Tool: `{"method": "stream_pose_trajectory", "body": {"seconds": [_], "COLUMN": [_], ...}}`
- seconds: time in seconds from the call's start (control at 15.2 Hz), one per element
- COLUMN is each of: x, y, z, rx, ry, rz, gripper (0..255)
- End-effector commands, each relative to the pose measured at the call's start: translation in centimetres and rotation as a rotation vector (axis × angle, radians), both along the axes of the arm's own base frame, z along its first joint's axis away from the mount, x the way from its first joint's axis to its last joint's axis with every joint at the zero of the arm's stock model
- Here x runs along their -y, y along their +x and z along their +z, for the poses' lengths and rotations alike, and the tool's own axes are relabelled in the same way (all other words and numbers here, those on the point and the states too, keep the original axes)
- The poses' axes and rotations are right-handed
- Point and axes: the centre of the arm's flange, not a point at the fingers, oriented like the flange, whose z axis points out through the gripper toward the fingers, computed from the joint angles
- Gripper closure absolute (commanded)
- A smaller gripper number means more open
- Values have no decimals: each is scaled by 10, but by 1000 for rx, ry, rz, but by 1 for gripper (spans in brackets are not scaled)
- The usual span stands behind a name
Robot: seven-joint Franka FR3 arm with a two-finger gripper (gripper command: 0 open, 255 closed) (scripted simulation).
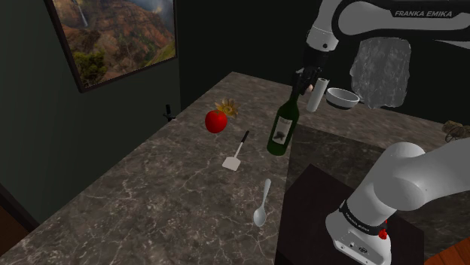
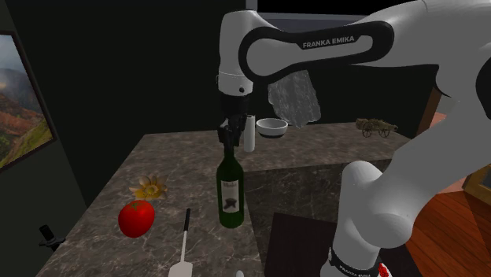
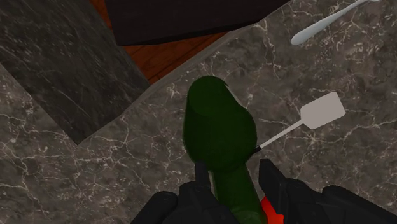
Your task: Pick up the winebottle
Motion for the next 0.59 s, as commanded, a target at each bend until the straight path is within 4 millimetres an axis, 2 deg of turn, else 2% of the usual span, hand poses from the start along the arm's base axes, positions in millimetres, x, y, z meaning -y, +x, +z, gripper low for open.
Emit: {"method": "stream_pose_trajectory", "body": {"seconds": [0.0, 0.07, 0.53], "x": [0, 0, 0], "y": [0, 1, 1], "z": [-1, -1, 36], "rx": [-2, -2, -2], "ry": [0, 0, 0], "rz": [0, 0, 0], "gripper": [255, 255, 255]}}
